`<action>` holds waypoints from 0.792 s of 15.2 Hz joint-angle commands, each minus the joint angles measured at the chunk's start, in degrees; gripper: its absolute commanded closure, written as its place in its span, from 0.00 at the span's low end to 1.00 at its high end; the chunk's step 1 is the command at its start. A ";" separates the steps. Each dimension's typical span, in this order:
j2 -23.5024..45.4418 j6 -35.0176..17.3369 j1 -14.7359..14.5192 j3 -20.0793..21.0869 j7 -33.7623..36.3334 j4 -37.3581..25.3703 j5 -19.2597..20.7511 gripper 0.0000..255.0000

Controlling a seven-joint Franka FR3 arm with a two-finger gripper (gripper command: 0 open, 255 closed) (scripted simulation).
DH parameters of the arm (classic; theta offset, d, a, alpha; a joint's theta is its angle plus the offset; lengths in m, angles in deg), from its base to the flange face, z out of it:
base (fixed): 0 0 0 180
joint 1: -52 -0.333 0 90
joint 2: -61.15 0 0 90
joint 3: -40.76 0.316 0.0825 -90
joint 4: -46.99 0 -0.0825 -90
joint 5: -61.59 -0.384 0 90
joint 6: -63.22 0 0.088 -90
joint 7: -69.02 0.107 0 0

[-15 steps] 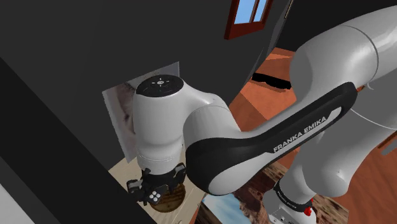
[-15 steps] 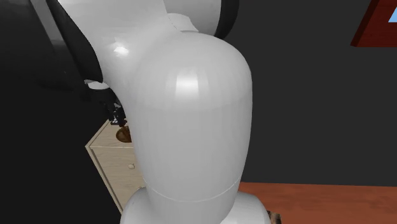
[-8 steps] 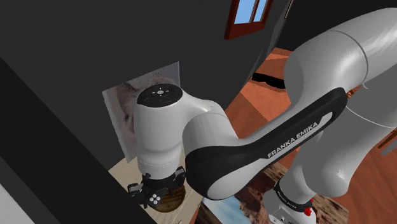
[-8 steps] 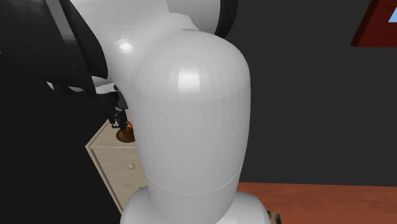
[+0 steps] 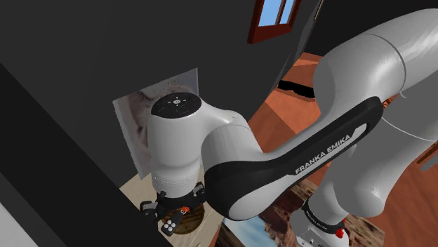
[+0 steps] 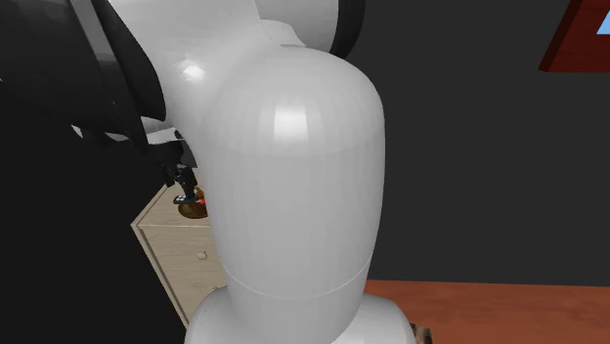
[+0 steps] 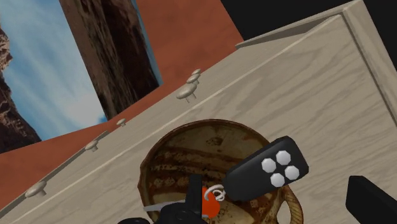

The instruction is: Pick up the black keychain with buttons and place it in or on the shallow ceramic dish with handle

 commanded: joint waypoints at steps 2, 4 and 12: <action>-2.37 3.84 0.06 -0.33 -1.39 -2.07 -1.86 0.00; -4.12 7.29 0.04 -0.76 -2.33 -4.18 -3.10 0.00; -4.12 7.28 0.02 -0.78 -2.32 -4.17 -3.09 0.00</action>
